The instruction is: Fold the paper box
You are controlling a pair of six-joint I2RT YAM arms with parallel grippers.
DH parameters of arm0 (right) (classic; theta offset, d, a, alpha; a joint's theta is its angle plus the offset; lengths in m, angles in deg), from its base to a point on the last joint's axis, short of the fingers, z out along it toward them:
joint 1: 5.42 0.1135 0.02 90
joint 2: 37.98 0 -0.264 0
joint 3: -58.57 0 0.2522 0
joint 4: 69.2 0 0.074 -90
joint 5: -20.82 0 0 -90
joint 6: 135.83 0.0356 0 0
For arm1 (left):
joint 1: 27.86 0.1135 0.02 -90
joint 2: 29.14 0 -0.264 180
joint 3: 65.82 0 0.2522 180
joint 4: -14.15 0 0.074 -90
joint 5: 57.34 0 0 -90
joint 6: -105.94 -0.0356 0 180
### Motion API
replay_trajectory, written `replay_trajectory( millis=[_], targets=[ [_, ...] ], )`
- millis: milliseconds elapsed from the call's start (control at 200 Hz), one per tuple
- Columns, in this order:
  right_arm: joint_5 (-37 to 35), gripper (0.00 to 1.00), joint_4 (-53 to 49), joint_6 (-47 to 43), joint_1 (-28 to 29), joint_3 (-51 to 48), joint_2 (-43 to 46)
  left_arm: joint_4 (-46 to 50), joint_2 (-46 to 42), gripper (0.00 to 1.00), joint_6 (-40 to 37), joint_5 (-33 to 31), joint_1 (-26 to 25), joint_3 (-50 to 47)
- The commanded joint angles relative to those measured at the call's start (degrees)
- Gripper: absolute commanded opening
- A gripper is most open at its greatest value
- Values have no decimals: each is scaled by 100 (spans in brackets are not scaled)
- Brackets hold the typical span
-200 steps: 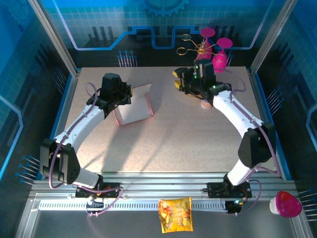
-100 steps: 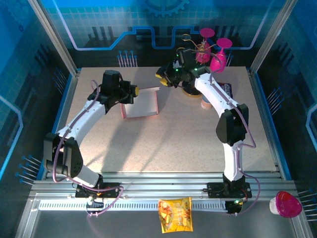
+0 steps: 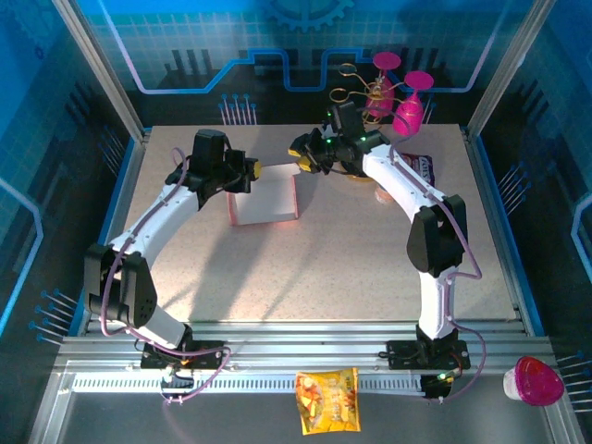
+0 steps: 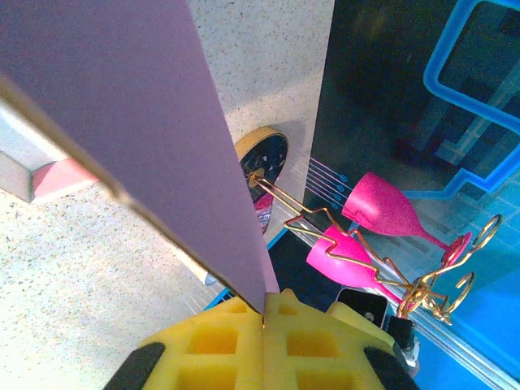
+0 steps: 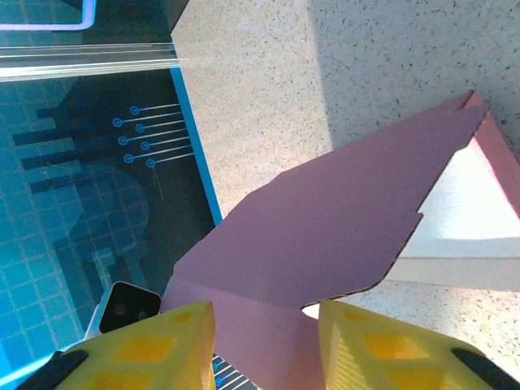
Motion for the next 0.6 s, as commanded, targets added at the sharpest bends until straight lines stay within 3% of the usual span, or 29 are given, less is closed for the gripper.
replay_trajectory(
  millis=[0, 595],
  targets=[
    [189, 38, 31, 176, 100, -70, 321, 22, 87, 0, -67, 145, 58, 178],
    [-23, 35, -218, 303, 133, -378, 550, -5, 148, 0, -72, 226, 67, 234]
  ],
)
